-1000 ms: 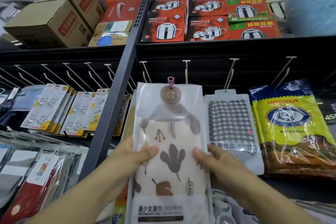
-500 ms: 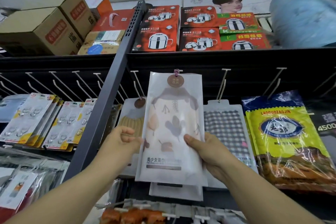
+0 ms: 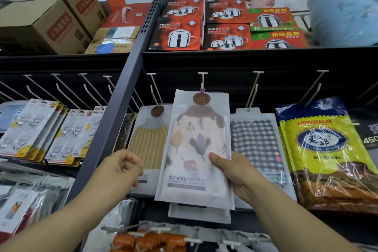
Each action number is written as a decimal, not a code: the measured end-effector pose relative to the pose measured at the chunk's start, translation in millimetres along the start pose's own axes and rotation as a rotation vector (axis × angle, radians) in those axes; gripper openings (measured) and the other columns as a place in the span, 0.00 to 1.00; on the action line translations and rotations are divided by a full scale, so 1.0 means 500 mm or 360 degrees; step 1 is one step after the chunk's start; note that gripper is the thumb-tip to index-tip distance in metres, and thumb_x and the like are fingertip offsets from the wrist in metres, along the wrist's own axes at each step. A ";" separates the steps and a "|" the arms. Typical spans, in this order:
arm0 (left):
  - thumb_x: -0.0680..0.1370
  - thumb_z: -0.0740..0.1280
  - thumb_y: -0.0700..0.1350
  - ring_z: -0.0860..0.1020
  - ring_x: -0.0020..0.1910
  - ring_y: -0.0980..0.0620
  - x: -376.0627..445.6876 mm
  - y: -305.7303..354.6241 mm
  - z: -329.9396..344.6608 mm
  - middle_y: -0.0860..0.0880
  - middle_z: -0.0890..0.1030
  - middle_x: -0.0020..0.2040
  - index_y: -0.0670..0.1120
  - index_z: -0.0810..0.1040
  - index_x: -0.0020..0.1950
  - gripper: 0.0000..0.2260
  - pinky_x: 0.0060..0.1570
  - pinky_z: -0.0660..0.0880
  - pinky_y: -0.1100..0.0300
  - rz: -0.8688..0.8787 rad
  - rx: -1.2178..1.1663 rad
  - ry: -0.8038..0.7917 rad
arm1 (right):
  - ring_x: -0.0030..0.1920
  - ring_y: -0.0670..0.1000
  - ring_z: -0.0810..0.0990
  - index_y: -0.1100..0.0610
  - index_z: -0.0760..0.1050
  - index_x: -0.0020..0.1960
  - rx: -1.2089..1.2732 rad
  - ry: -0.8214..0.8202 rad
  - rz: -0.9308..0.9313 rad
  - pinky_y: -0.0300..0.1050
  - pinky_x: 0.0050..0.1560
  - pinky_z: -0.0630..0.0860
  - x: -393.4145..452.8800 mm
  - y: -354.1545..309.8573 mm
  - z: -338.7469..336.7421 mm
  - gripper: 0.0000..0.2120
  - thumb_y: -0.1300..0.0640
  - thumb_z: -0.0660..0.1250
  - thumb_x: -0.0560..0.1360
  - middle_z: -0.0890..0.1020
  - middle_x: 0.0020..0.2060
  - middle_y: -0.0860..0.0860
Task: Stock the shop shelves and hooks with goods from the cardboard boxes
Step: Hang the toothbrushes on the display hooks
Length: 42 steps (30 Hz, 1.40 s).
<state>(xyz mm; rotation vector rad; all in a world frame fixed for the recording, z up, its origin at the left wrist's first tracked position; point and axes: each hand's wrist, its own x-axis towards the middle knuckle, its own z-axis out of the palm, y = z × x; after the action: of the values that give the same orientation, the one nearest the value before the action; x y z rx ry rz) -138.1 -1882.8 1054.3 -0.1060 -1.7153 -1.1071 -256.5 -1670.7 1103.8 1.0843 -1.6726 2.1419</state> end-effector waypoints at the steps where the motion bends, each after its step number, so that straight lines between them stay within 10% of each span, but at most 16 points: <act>1: 0.76 0.66 0.39 0.80 0.34 0.49 -0.001 -0.003 0.001 0.43 0.82 0.40 0.45 0.77 0.44 0.03 0.41 0.76 0.49 0.0001 0.0008 0.0000 | 0.43 0.54 0.85 0.61 0.78 0.52 -0.0001 0.0001 0.0006 0.45 0.36 0.82 0.002 0.002 -0.002 0.06 0.62 0.69 0.75 0.86 0.45 0.57; 14: 0.76 0.66 0.38 0.79 0.32 0.50 -0.010 -0.014 0.001 0.46 0.83 0.37 0.44 0.77 0.44 0.03 0.41 0.76 0.49 -0.0003 -0.0061 -0.0007 | 0.41 0.56 0.84 0.65 0.76 0.55 -0.0225 0.0208 0.0202 0.46 0.34 0.81 0.059 0.051 -0.023 0.11 0.63 0.70 0.74 0.85 0.45 0.59; 21: 0.77 0.65 0.38 0.78 0.29 0.53 -0.018 -0.012 -0.005 0.46 0.83 0.37 0.44 0.77 0.46 0.02 0.36 0.75 0.53 0.0043 -0.0091 -0.0048 | 0.51 0.60 0.82 0.66 0.73 0.60 -0.0588 0.0347 0.0318 0.56 0.54 0.79 0.094 0.094 -0.036 0.22 0.55 0.73 0.72 0.82 0.53 0.60; 24: 0.77 0.65 0.37 0.78 0.30 0.51 -0.025 -0.015 -0.008 0.45 0.83 0.37 0.42 0.76 0.46 0.02 0.33 0.74 0.56 0.0046 -0.0129 -0.0063 | 0.54 0.59 0.80 0.65 0.69 0.66 -0.0891 0.0360 0.0428 0.54 0.56 0.78 0.090 0.095 -0.040 0.33 0.45 0.72 0.71 0.80 0.58 0.59; 29: 0.77 0.64 0.36 0.78 0.28 0.52 -0.035 -0.034 -0.014 0.47 0.83 0.34 0.43 0.76 0.45 0.04 0.32 0.73 0.55 0.0065 -0.0163 -0.0109 | 0.56 0.57 0.77 0.64 0.68 0.65 -0.1558 0.0514 0.0427 0.45 0.47 0.73 0.058 0.076 -0.046 0.24 0.52 0.68 0.75 0.77 0.59 0.58; 37: 0.77 0.64 0.36 0.77 0.28 0.54 -0.084 -0.054 -0.030 0.48 0.83 0.33 0.44 0.77 0.44 0.05 0.33 0.73 0.56 0.0078 -0.0356 -0.0140 | 0.47 0.46 0.75 0.56 0.70 0.62 -0.1278 0.0583 -0.0587 0.36 0.41 0.70 -0.115 0.021 -0.005 0.17 0.53 0.68 0.76 0.77 0.51 0.48; 42: 0.77 0.65 0.35 0.78 0.29 0.55 -0.189 -0.099 -0.053 0.46 0.83 0.34 0.43 0.77 0.44 0.05 0.33 0.74 0.60 0.0086 -0.0482 -0.0202 | 0.46 0.40 0.79 0.45 0.73 0.53 -0.0797 0.0331 -0.0689 0.30 0.44 0.75 -0.322 0.093 0.036 0.11 0.54 0.69 0.72 0.80 0.45 0.44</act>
<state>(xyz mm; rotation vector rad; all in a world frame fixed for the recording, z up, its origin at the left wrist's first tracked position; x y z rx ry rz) -103.7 -1890.2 949.9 -0.4172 -1.6338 -1.3370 -162.5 -1660.2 964.4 0.9256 -1.5752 1.4134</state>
